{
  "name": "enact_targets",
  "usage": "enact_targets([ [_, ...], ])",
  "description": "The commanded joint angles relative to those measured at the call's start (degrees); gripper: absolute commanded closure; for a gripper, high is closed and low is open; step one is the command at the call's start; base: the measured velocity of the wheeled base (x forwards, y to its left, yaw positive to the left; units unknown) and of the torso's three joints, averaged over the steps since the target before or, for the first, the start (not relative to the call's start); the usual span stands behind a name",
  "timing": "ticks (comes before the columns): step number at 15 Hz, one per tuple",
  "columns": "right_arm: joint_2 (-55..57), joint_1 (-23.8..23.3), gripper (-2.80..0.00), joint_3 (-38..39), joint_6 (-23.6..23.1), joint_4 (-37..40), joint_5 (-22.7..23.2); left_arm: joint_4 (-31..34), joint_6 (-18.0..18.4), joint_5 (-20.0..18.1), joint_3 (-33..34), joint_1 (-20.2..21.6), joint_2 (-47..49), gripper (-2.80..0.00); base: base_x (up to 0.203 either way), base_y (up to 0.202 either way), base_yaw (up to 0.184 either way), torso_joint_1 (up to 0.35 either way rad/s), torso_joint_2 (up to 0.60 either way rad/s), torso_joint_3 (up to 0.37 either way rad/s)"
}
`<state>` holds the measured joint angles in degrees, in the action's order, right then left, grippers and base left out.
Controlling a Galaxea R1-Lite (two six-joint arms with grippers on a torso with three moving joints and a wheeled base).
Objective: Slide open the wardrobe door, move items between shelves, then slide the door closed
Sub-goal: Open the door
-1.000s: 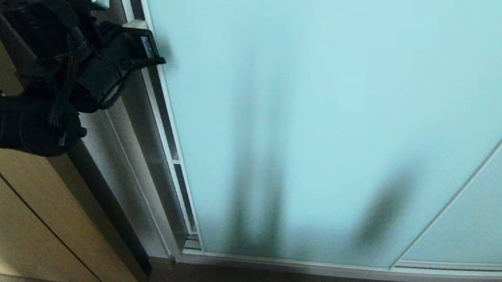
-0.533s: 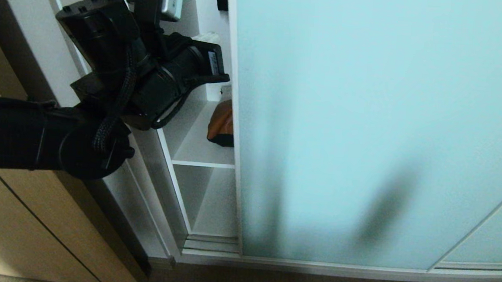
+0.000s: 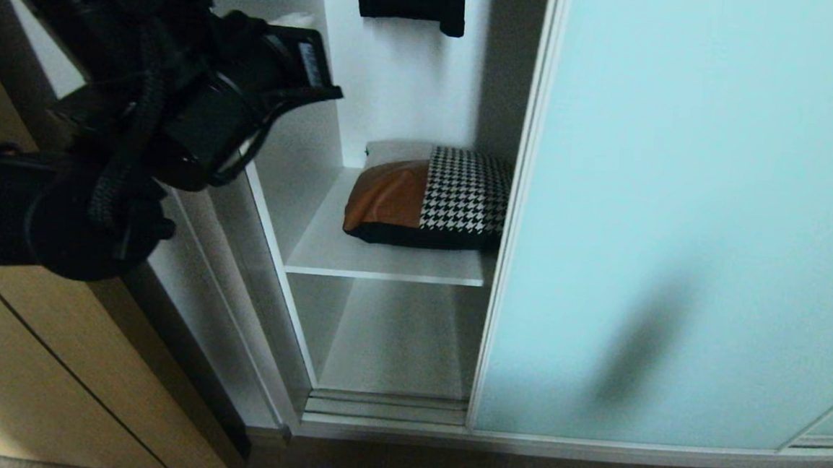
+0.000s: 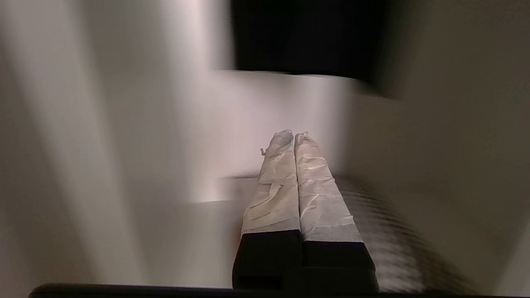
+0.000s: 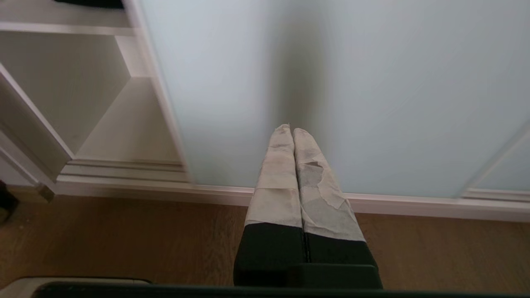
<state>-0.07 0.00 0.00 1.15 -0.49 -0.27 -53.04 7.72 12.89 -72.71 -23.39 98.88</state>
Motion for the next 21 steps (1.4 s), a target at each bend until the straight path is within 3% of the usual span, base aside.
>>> enact_targets([
  [1,0.0,0.0,0.0,0.0,0.0,0.0,0.0,0.5,-0.2,2.0,1.3,5.2,-5.8,0.0,0.0,0.0,0.0,0.0,0.0,0.0],
  [6,0.0,0.0,0.0,0.0,0.0,0.0,0.0,1.0,-0.4,3.3,18.1,16.2,-22.2,0.0,0.0,0.0,0.0,0.0,0.0,0.0],
  [12,0.0,0.0,0.0,0.0,0.0,0.0,0.0,2.8,-2.9,4.9,48.4,18.1,-47.7,0.0,0.0,0.0,0.0,0.0,0.0,0.0],
  [16,0.0,0.0,0.0,0.0,0.0,0.0,0.0,11.0,-5.9,7.2,58.6,19.1,-61.4,0.0,0.0,0.0,0.0,0.0,0.0,0.0],
  [21,0.0,0.0,0.0,0.0,0.0,0.0,0.0,17.9,-6.4,6.1,71.6,21.6,-78.8,0.0,0.0,0.0,0.0,0.0,0.0,0.0],
])
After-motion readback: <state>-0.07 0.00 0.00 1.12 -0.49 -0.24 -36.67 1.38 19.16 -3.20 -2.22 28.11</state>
